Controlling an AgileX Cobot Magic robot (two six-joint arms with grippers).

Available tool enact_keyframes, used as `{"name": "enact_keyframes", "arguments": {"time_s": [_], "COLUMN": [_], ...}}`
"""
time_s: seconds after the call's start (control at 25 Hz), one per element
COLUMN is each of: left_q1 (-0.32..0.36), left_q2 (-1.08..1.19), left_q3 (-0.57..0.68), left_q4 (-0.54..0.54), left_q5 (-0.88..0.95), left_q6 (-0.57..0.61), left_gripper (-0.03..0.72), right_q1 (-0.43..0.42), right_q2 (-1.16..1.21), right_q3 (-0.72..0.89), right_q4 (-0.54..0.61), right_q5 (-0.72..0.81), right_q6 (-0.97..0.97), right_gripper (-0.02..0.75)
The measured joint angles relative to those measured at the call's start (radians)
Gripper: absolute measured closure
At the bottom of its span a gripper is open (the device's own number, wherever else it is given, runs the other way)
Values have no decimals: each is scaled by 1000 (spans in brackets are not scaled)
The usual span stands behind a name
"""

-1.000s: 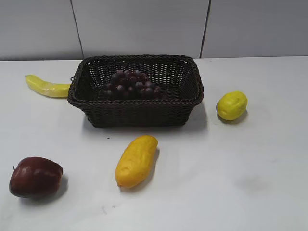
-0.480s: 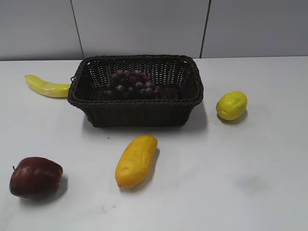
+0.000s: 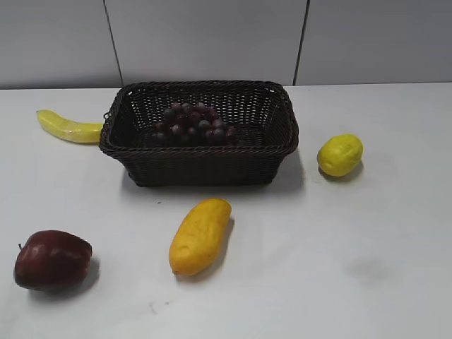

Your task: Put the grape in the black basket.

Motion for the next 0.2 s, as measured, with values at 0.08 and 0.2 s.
{"name": "enact_keyframes", "arguments": {"time_s": [0.08,0.2], "left_q1": [0,0], "left_q2": [0,0], "left_q3": [0,0], "left_q4": [0,0], "left_q5": [0,0], "left_q6": [0,0], "left_gripper": [459,459], "right_q1": [0,0], "right_q2": [-31,-78], "right_q3": [0,0], "right_q4": [0,0], "right_q5": [0,0], "right_q6": [0,0], "right_gripper": [164,164]}}
